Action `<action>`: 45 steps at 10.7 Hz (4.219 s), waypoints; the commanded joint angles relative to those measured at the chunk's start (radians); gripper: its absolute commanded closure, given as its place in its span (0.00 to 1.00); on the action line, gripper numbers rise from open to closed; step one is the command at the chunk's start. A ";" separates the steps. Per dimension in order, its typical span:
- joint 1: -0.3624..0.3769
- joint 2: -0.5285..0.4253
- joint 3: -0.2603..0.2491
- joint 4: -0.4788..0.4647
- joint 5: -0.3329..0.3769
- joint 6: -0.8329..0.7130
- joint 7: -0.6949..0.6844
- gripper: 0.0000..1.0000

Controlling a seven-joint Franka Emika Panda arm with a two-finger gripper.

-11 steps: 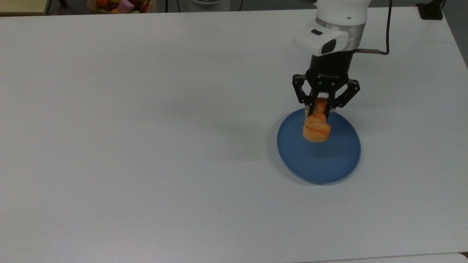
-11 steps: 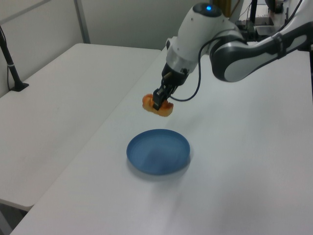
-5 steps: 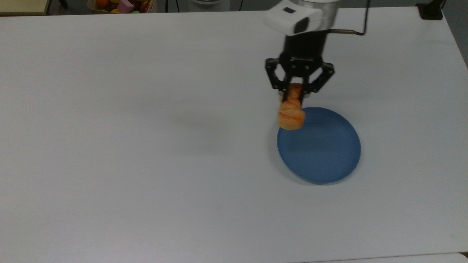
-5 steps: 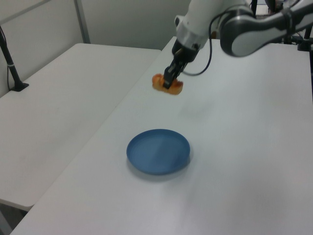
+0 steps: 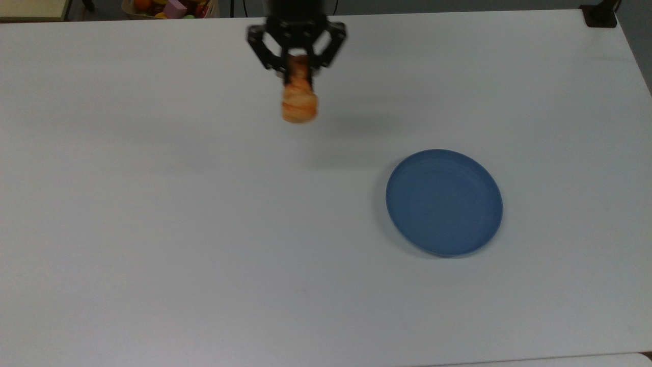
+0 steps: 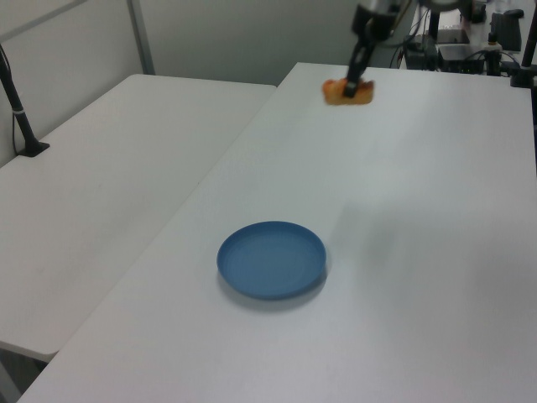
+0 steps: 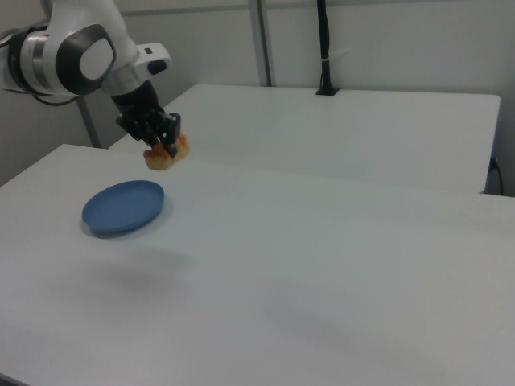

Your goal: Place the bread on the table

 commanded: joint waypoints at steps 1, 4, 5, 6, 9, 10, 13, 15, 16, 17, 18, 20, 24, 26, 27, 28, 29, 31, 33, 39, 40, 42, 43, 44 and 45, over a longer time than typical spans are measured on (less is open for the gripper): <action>-0.134 -0.163 -0.013 -0.200 0.038 -0.016 -0.240 0.67; -0.159 -0.163 -0.184 -0.246 0.038 -0.006 -0.438 0.67; -0.161 -0.160 -0.249 -0.263 0.038 -0.002 -0.502 0.67; -0.164 -0.157 -0.307 -0.288 0.038 0.001 -0.564 0.67; -0.265 -0.151 -0.357 -0.376 0.038 0.097 -0.725 0.67; -0.296 -0.139 -0.357 -0.410 0.036 0.167 -0.744 0.67; -0.357 -0.039 -0.357 -0.478 0.031 0.393 -0.747 0.67; -0.362 0.037 -0.357 -0.476 0.033 0.482 -0.745 0.67; -0.376 0.065 -0.357 -0.476 0.033 0.501 -0.748 0.67; -0.380 0.088 -0.357 -0.475 0.033 0.516 -0.750 0.65; -0.382 0.108 -0.357 -0.473 0.031 0.522 -0.754 0.64; -0.394 0.127 -0.357 -0.472 0.031 0.524 -0.779 0.41; -0.399 0.124 -0.357 -0.467 0.031 0.498 -0.791 0.00; -0.400 0.102 -0.357 -0.388 0.031 0.370 -0.773 0.00; -0.391 0.085 -0.357 -0.348 0.031 0.297 -0.771 0.00; -0.384 0.066 -0.346 -0.310 0.031 0.228 -0.762 0.00; -0.364 0.059 -0.332 -0.267 0.024 0.159 -0.721 0.00; -0.307 0.055 -0.242 -0.162 0.019 0.017 -0.538 0.00; -0.302 0.018 -0.095 -0.112 -0.022 -0.080 -0.324 0.00; -0.111 -0.039 0.099 -0.003 -0.053 -0.264 0.055 0.00; -0.094 -0.050 0.100 0.013 -0.051 -0.303 0.060 0.00; -0.071 -0.079 0.091 0.013 -0.048 -0.320 0.062 0.00; -0.071 -0.091 0.085 0.013 -0.036 -0.353 0.063 0.00; -0.071 -0.109 0.077 0.010 -0.035 -0.387 0.062 0.00; -0.069 -0.123 0.064 0.008 -0.029 -0.412 0.062 0.00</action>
